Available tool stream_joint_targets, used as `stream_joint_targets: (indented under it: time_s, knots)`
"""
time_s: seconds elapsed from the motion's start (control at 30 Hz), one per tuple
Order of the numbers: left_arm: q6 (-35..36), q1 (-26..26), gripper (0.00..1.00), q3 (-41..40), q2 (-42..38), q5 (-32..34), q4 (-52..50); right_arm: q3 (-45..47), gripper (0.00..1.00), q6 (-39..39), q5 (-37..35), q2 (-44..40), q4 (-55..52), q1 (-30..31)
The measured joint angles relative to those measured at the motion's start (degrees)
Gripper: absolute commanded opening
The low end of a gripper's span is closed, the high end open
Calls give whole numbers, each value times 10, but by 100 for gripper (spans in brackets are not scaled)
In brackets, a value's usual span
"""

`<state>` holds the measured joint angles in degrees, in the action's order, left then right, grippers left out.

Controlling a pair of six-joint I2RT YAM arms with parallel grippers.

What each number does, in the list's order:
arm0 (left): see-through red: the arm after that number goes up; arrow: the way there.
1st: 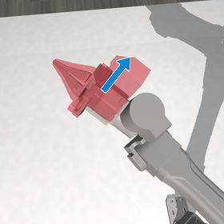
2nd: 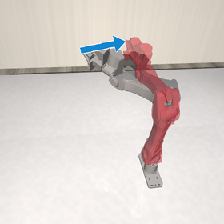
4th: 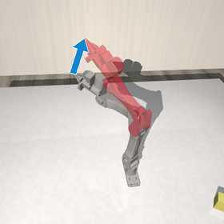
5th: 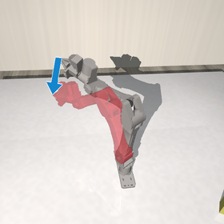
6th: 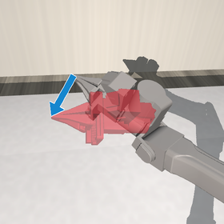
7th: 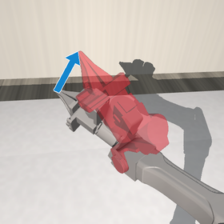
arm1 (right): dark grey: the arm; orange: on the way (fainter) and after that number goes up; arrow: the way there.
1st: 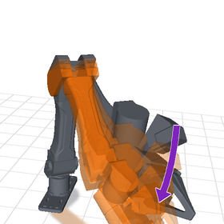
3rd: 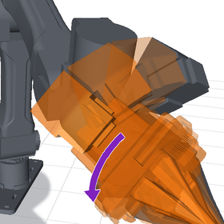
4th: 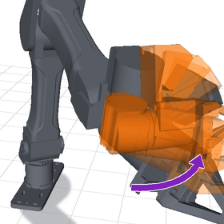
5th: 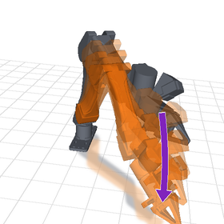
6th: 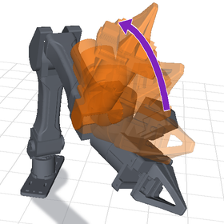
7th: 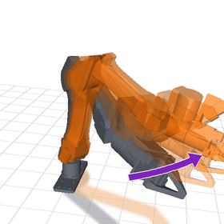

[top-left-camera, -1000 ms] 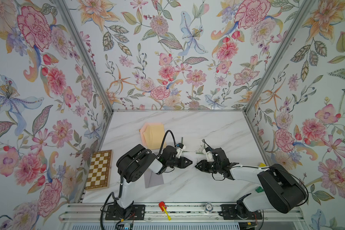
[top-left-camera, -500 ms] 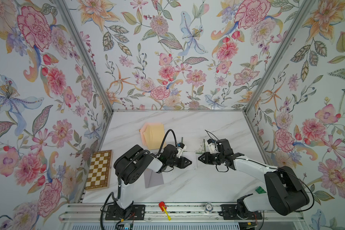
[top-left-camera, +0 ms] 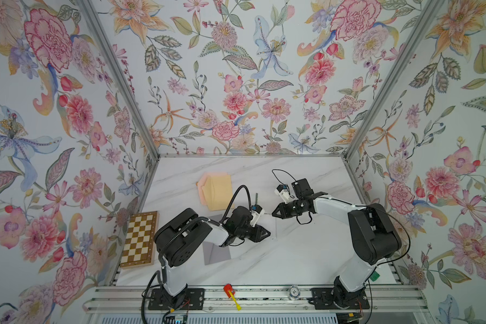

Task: Fold the letter paper in half and place it into the envelope
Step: Fold the letter paper at the center of the board.

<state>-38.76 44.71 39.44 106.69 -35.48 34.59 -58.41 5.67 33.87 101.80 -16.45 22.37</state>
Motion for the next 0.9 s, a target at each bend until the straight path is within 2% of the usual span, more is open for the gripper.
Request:
stream_joint_targets:
  time_s: [0.3, 0.67, 0.9]
  knots:
    - [-26, 1, 35, -45, -17, 10, 45, 0, 13, -18, -9, 17, -14, 23]
    - [-26, -1, 35, -49, -20, 14, 47, 20, 13, -17, -31, 26, -7, 42]
    - [-23, -19, 35, -62, -36, 17, 36, 50, 12, 30, -19, 14, 33, 47]
